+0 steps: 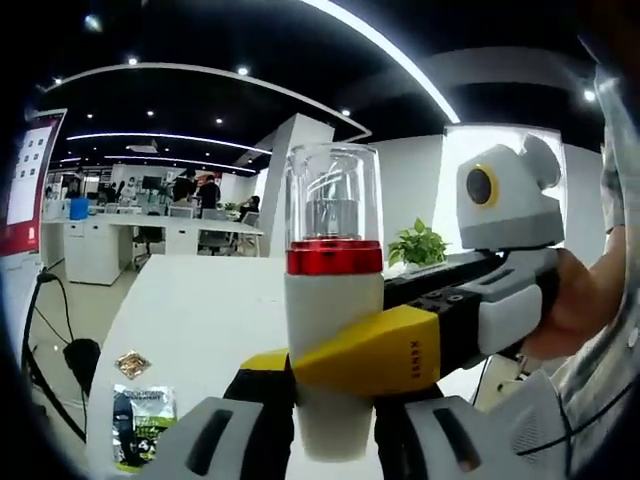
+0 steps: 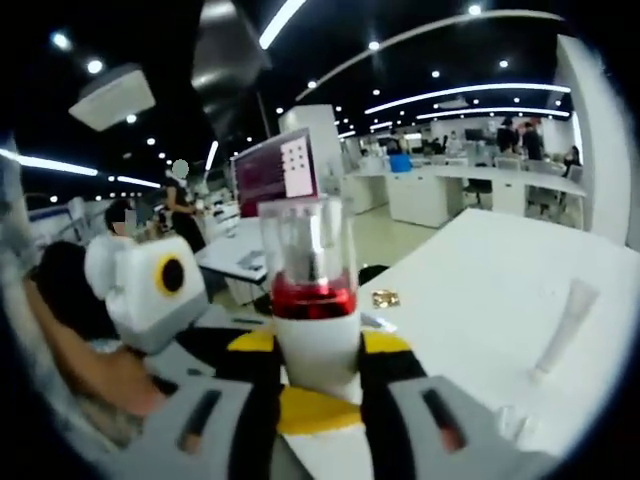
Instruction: Arrange the skincare products in the storage area until every visible bottle or jar stands upright without overlapping.
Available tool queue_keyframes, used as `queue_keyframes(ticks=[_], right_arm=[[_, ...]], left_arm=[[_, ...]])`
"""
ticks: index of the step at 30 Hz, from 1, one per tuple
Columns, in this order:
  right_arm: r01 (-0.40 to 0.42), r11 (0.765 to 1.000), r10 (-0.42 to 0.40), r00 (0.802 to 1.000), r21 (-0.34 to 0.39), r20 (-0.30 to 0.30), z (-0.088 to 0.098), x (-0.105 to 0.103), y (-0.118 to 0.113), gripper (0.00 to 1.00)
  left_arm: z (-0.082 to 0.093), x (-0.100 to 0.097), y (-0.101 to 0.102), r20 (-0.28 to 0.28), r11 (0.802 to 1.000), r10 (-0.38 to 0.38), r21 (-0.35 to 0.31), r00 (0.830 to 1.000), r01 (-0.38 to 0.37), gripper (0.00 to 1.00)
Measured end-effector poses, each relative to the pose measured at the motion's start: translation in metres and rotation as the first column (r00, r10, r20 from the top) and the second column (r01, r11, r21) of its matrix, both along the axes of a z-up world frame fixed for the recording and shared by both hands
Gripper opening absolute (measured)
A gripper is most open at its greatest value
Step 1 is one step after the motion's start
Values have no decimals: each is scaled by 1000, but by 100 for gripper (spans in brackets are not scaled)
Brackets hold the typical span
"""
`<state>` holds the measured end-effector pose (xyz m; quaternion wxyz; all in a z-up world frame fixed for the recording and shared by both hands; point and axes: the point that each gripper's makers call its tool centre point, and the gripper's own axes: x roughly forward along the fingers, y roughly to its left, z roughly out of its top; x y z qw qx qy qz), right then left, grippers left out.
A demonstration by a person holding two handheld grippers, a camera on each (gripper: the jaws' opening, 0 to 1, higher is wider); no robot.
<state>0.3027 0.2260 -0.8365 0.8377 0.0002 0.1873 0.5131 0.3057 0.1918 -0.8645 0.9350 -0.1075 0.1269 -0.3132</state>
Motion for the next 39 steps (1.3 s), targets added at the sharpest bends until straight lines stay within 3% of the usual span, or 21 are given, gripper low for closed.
queue_keyframes(ticks=[1, 7, 8, 11, 14, 16, 18, 20, 22, 24, 26, 32, 34, 36, 39], right_arm=[[-24, 1000, 24, 1000, 4, 9, 1, -2, 1, 28], [-159, 987, 160, 986, -37, 42, 8, -9, 3, 28], [-174, 985, 175, 984, -21, 35, 11, -10, 2, 29], [-219, 976, 219, 975, 17, 31, 19, -14, 0, 30], [-253, 962, 253, 967, 104, 16, 31, -16, -1, 30], [-253, 928, 279, 958, 274, -59, 53, -11, -7, 35], [-252, 913, 286, 956, 321, -61, 64, -1, -15, 42], [-234, 914, 278, 956, 331, -92, 66, 11, -24, 42], [-254, 915, 299, 949, 312, -103, 64, 14, -27, 42], [-319, 915, 351, 932, 249, -94, 59, 10, -29, 42], [-388, 897, 415, 904, 211, -103, 56, -1, -27, 43], [-487, 858, 504, 859, 162, -89, 55, -19, -17, 43], [-526, 839, 540, 836, 139, -100, 52, -28, -15, 43], [-558, 818, 573, 810, 137, -122, 48, -37, -12, 42], [-589, 800, 600, 789, 114, -136, 41, -43, -12, 38]], left_arm=[[2, -1, 0, -22, 998, -8, -56, 1000, 7, 28], [7, -6, 0, -9, 994, -78, -74, 997, 77, 28], [9, -9, -3, -17, 988, -111, -106, 994, 109, 28], [13, -13, -3, -2, 981, -150, -121, 989, 149, 28], [13, -16, -5, -17, 971, -185, -157, 983, 180, 28], [13, -17, -5, -21, 969, -195, -158, 981, 189, 28], [13, -19, -5, -28, 962, -218, -174, 976, 210, 28], [16, -21, -6, -20, 957, -233, -182, 972, 225, 28], [19, -23, -8, -22, 948, -255, -203, 967, 245, 28], [23, -26, -10, -15, 937, -285, -213, 958, 276, 28], [26, -29, -14, -8, 922, -327, -222, 945, 317, 29], [27, -34, -23, -2, 886, -408, -244, 913, 395, 29], [26, -36, -25, -1, 882, -419, -238, 908, 406, 29], [27, -42, -28, 4, 863, -455, -246, 891, 441, 29], [29, -50, -34, 15, 837, -495, -259, 869, 482, 29]])
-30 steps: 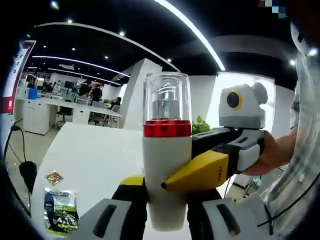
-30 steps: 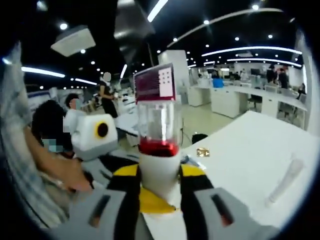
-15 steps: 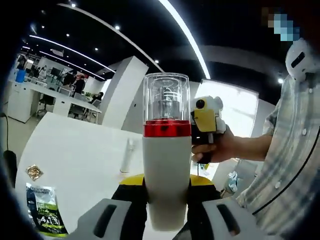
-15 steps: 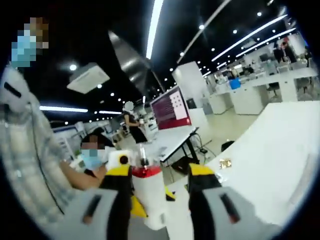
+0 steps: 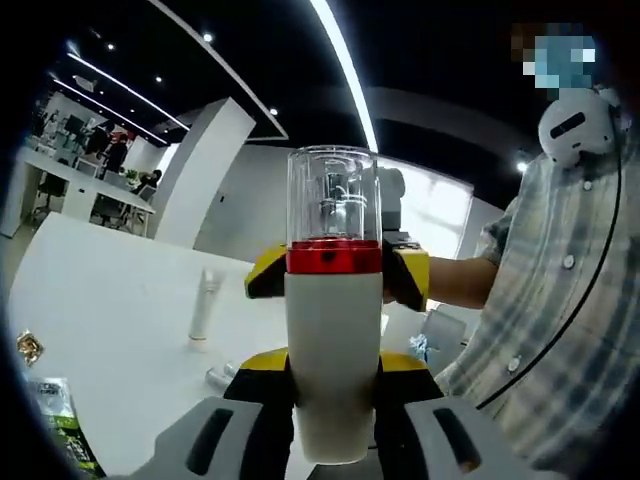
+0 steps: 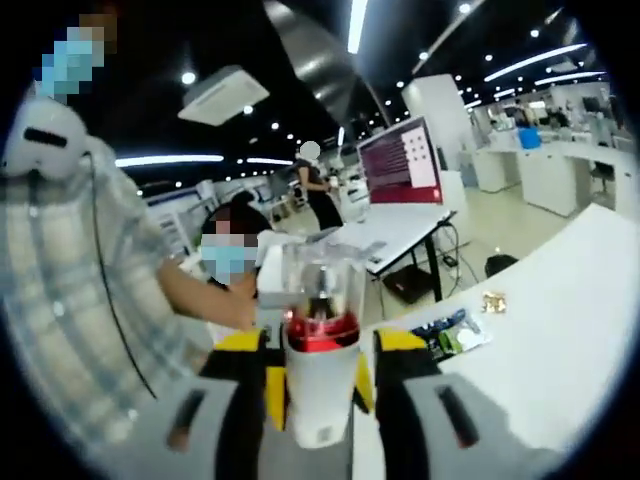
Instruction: Arrange the skincare products in the storage area until every visible bottle or jar stands upright without overlapping.
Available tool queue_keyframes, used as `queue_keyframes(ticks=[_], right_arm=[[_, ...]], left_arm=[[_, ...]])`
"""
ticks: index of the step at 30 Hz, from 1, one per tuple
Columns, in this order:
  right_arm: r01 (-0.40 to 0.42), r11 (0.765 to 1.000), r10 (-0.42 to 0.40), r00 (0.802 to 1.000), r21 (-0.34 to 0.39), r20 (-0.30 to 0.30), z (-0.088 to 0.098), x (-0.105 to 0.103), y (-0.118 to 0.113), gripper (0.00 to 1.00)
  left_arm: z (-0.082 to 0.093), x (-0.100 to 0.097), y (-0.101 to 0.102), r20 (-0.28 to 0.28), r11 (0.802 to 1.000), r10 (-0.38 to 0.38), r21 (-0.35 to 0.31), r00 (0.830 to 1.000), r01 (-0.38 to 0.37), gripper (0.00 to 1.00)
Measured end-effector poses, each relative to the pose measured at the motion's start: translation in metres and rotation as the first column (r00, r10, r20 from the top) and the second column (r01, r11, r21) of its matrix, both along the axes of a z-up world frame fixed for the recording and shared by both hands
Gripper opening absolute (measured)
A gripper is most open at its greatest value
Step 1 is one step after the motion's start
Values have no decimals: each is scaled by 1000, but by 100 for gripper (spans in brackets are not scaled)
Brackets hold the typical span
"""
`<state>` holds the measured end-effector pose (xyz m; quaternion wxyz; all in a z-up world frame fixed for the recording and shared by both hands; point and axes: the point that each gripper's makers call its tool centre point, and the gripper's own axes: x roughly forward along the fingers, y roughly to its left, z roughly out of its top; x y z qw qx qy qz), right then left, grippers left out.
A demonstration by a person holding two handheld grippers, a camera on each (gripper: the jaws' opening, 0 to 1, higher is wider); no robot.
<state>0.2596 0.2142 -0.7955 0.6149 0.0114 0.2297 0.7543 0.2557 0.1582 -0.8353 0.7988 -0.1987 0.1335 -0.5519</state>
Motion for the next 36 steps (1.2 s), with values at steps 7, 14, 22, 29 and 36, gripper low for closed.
queue_keyframes(ticks=[7, 14, 22, 29, 36], right_arm=[[21, 1000, -20, 998, 16, -65, 3, -1, -1, 26], [79, 997, -77, 993, 19, -85, -2, 6, -4, 25], [191, 981, -189, 979, 22, -79, -1, 39, -23, 25], [237, 971, -235, 970, 26, -66, 2, 54, -35, 25], [188, 982, -185, 981, 37, -62, 3, 41, -24, 25]], left_arm=[[0, -4, -1, -16, 999, -35, -9, 999, 35, 29], [-5, 1, 0, -12, 999, -13, 30, 1000, 13, 32], [-26, 1, 3, -50, 994, 44, 100, 998, -38, 50], [-35, 3, 10, -67, 989, 78, 134, 995, -68, 51], [-24, 12, -4, -63, 992, 71, 111, 995, -63, 56]])
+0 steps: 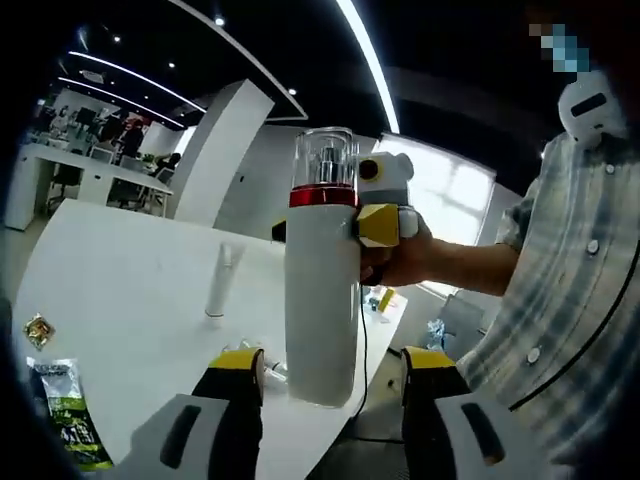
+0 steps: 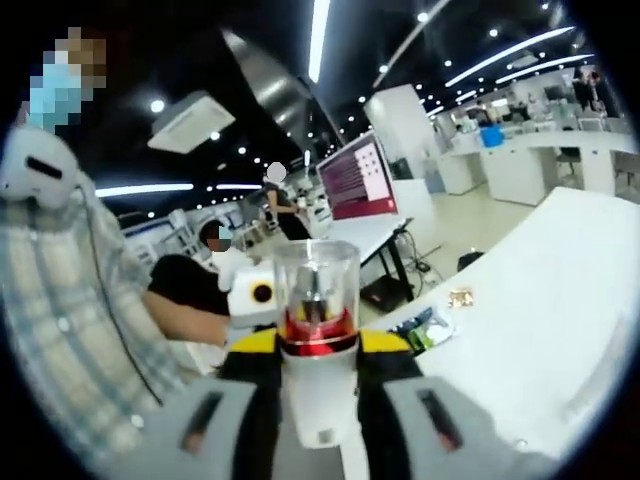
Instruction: Arrange the skincare products in the storage area until every visible bottle or jar stands upright without overlapping.
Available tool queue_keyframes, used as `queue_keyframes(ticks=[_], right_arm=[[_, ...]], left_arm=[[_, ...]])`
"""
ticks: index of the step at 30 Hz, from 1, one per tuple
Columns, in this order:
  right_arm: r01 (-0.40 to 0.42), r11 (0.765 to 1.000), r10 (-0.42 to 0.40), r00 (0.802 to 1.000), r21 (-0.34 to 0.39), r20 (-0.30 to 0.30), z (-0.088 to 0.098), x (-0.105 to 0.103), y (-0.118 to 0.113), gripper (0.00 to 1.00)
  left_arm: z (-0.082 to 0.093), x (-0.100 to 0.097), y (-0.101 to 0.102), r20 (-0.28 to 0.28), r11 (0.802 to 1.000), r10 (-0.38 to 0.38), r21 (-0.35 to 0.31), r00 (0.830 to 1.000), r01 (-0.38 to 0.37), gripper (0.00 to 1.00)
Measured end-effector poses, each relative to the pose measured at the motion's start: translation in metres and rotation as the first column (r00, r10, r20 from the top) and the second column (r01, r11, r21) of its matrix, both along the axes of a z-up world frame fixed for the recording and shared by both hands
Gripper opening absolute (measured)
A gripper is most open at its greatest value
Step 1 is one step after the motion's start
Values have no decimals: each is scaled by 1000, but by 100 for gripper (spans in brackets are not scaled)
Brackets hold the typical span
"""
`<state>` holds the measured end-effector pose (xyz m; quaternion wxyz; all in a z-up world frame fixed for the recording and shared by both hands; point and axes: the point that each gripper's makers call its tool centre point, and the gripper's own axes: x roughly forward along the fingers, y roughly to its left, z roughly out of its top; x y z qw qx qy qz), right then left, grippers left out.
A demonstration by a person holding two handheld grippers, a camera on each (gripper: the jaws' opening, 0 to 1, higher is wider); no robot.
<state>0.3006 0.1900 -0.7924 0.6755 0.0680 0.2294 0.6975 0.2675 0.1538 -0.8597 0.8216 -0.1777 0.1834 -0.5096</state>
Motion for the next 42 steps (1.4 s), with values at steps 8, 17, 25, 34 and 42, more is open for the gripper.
queue_keyframes(ticks=[8, 17, 25, 34, 42], right_arm=[[109, 994, -110, 991, -14, -77, -2, 5, 9, 25], [319, 946, -325, 932, -66, -158, -2, 27, 6, 26], [396, 914, -405, 903, -90, -141, -7, 35, 3, 26], [463, 880, -473, 874, -106, -110, -8, 38, -2, 26], [582, 806, -570, 812, -109, 123, -2, 38, 5, 26]], left_arm=[[-4, 11, -8, 41, 992, 58, 114, 998, -62, 55], [-14, 28, 5, 166, 909, 245, 304, 955, -286, 55], [-8, 32, 0, 221, 875, 273, 346, 936, -337, 55], [-9, 39, 5, 241, 828, 312, 406, 919, -387, 47], [-5, 59, 17, 269, 763, 375, 454, 887, -460, 35]])
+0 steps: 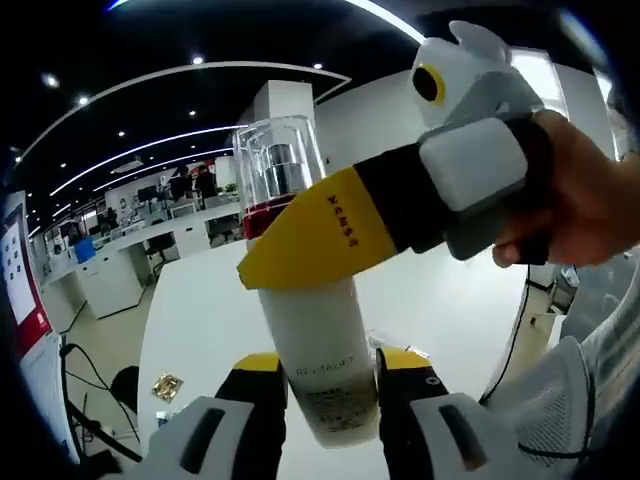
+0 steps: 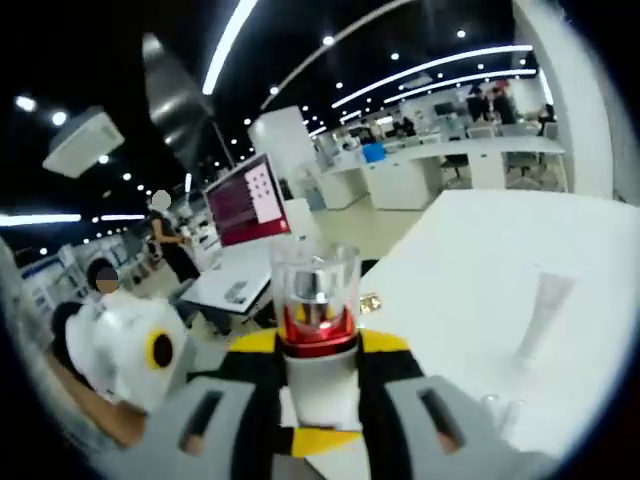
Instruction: Arrange the skincare products in the storage area until every visible bottle or jar stands upright without overlapping.
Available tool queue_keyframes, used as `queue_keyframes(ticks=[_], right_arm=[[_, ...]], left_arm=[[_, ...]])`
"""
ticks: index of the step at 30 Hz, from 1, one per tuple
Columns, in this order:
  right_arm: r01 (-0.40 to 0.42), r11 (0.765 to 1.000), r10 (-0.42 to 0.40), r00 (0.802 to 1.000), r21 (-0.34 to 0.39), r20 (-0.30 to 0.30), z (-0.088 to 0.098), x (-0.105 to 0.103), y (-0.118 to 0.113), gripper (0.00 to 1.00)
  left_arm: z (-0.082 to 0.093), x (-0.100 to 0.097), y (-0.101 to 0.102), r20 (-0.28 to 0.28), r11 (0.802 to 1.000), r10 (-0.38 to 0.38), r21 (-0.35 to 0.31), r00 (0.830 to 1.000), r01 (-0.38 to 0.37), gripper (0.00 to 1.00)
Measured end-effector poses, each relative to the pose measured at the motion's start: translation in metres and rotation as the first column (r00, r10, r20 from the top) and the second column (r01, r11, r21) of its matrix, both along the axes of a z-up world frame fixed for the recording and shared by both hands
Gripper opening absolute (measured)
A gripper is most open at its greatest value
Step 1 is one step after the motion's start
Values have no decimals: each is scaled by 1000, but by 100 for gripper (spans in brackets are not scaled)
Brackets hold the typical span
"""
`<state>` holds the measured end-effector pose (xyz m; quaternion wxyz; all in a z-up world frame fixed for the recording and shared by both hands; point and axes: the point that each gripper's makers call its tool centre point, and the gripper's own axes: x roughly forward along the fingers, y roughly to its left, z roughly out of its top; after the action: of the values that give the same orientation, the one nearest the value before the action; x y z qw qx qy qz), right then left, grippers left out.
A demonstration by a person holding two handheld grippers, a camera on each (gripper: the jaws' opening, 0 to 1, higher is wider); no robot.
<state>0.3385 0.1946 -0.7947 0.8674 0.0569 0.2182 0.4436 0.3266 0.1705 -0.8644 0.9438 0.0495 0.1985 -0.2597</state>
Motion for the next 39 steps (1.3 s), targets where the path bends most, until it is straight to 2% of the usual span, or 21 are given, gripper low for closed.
queue_keyframes(ticks=[5, 8, 10, 15, 17, 19, 21, 24, 25, 27, 28, 29, 30, 31, 32, 33, 34, 35, 36, 38, 39], right_arm=[[15, 1000, -15, 999, 10, 49, 7, -4, 8, 26], [1, 1000, -1, 998, -3, 67, 9, -5, 11, 26], [1, 1000, -1, 998, 0, 70, 11, -4, 10, 27], [-89, 996, 88, 993, 12, 79, 17, -10, 16, 27], [-149, 989, 147, 985, 15, 90, 20, -13, 19, 27], [-191, 980, 187, 980, 59, 64, 24, -13, 22, 28], [-230, 970, 228, 973, 85, 27, 27, -14, 23, 28], [-296, 951, 292, 955, 93, 61, 35, -16, 25, 30], [-319, 942, 313, 947, 103, 72, 37, -17, 26, 31], [-354, 925, 349, 935, 141, 58, 41, -20, 27, 32], [-403, 891, 412, 911, 207, 3, 44, -27, 28, 33], [-423, 875, 439, 898, 235, -19, 44, -30, 28, 36], [-463, 854, 484, 874, 238, -34, 43, -35, 26, 37], [-486, 840, 505, 863, 240, -20, 45, -36, 25, 38], [-513, 826, 529, 848, 235, -10, 45, -40, 24, 38], [-551, 803, 568, 823, 226, -11, 45, -46, 22, 37], [-579, 783, 596, 803, 226, -8, 45, -50, 21, 36], [-618, 749, 641, 767, 240, -24, 45, -59, 18, 31], [-626, 739, 655, 753, 249, -53, 43, -62, 16, 30], [-649, 712, 682, 731, 270, -41, 45, -67, 12, 29], [-656, 696, 700, 711, 292, -71, 45, -73, 9, 29]], left_arm=[[8, 7, 15, 23, 999, 44, -23, 999, -43, 31], [10, 8, 19, 37, 1000, 24, -11, 999, -23, 29], [13, 5, 14, 18, 997, -4, -77, 1000, 6, 29], [16, 3, 19, 15, 990, -66, -127, 998, 68, 28], [19, -1, 16, -19, 974, -99, -208, 995, 93, 28], [24, -4, 14, -35, 945, -149, -299, 988, 131, 28], [26, -6, 14, -33, 935, -170, -320, 985, 151, 28], [33, -13, 7, -27, 907, -231, -366, 973, 205, 28], [35, -18, 3, -36, 885, -270, -403, 962, 233, 28], [41, -21, 0, 2, 863, -301, -426, 954, 273, 28], [46, -28, -4, 27, 827, -358, -455, 933, 330, 28], [49, -34, -7, 40, 802, -396, -471, 917, 367, 28], [50, -40, -10, 36, 781, -438, -480, 898, 400, 28], [50, -42, -12, 44, 779, -450, -469, 892, 416, 28], [50, -47, -15, 33, 764, -477, -478, 878, 433, 28], [50, -54, -19, 24, 743, -517, -483, 856, 463, 28], [50, -57, -21, 27, 733, -535, -483, 845, 479, 28], [50, -61, -24, 18, 718, -553, -496, 833, 488, 28], [51, -67, -28, 3, 685, -585, -535, 811, 495, 28], [54, -73, -31, 18, 640, -614, -574, 789, 511, 28], [54, -77, -31, 15, 620, -635, -586, 772, 522, 28]])
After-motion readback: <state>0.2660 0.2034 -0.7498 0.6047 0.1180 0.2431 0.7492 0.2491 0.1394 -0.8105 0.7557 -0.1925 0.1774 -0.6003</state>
